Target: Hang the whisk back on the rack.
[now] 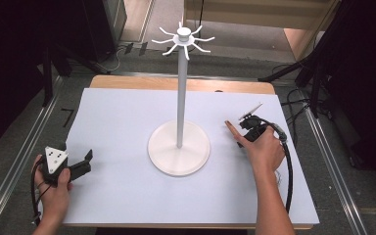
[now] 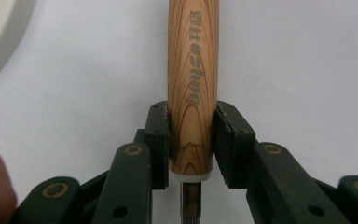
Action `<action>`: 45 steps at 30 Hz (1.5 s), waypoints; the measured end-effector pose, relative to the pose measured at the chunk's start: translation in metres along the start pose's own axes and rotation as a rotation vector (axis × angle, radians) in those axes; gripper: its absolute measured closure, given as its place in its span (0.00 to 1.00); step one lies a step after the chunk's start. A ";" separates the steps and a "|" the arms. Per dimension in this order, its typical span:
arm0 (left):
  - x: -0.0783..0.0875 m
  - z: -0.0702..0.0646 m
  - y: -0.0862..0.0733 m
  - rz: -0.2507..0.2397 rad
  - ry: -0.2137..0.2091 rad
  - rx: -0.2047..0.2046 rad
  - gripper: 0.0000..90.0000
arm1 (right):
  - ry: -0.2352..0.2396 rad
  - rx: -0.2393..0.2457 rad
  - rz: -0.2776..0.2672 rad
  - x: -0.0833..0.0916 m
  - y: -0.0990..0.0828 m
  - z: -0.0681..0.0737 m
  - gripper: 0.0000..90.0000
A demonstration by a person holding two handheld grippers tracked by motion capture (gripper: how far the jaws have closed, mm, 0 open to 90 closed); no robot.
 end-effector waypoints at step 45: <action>0.000 -0.001 0.000 -0.006 0.006 -0.004 0.16 | 0.210 0.112 -0.900 0.106 -0.043 0.038 0.78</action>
Point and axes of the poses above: each handheld gripper's, and its own axes: x roughly backward along the jaws, y roughly out of its top, z roughly to its left, the point moved 3 cm from there along -x, roughly forward along the jaws, and after that the axes turned 2 degrees about z, right-handed, at the moved point
